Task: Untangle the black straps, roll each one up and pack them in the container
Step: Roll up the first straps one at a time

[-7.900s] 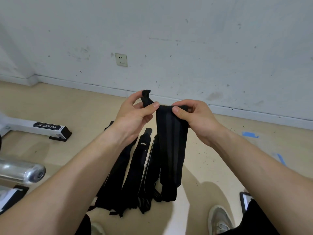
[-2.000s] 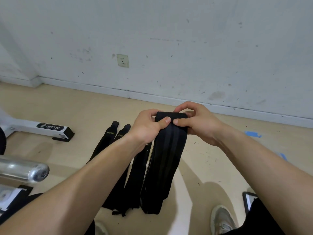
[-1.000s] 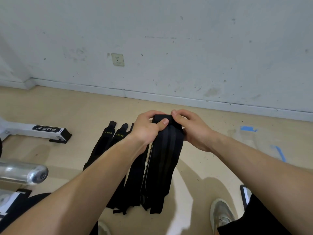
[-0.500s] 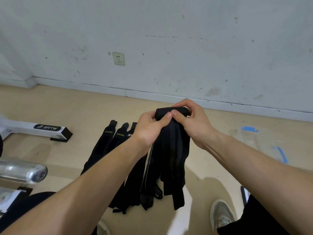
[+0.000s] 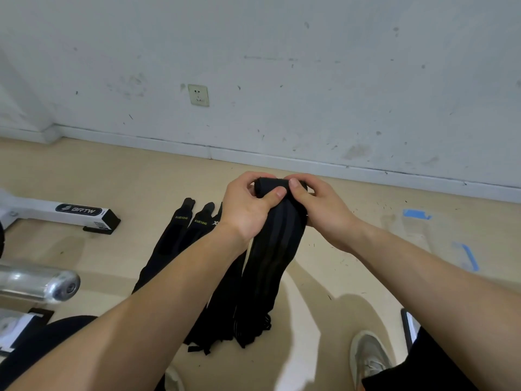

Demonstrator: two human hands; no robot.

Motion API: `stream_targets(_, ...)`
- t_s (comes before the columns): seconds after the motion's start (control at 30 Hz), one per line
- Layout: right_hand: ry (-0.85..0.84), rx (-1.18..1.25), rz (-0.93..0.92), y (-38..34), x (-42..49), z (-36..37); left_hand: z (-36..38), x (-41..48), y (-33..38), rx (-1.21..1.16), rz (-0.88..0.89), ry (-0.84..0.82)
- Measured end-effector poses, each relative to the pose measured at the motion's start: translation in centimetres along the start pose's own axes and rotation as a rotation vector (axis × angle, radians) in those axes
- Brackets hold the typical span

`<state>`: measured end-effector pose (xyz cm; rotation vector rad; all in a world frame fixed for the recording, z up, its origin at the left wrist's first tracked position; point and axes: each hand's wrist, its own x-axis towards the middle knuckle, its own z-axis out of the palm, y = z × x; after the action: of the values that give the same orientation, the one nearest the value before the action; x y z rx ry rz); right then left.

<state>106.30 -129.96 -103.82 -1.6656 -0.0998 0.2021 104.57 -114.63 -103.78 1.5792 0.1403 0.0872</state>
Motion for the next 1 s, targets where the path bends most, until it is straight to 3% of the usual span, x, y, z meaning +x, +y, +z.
stream_targets(0.1, 0.053, 0.012, -0.027, 0.1, 0.2, 0.4, -0.1, 0.1, -0.2, 0.011, 0.035, 0.008)
stream_targets(0.33, 0.073, 0.109, 0.005, 0.0, -0.2, 0.5, -0.4, 0.5, -1.1, -0.069, -0.142, -0.095)
stream_targets(0.63, 0.129, 0.061, -0.030, -0.2, -0.3, 0.1, 0.6, 0.5, -0.8, -0.114, -0.202, -0.184)
stream_targets(0.77, 0.150, 0.037, -0.019, 0.4, -0.6, 0.7, 1.0, 0.4, -0.9, -0.103, -0.256, -0.086)
stream_targets(0.87, 0.107, 0.134, 0.089, 0.7, -0.9, 1.2, 1.0, 0.4, -1.0, -0.117, -0.223, 0.014)
stream_targets(1.0, 0.100, 0.085, 0.203, 1.2, -1.3, 1.9, 0.7, 0.5, -1.0, -0.089, -0.153, 0.094)
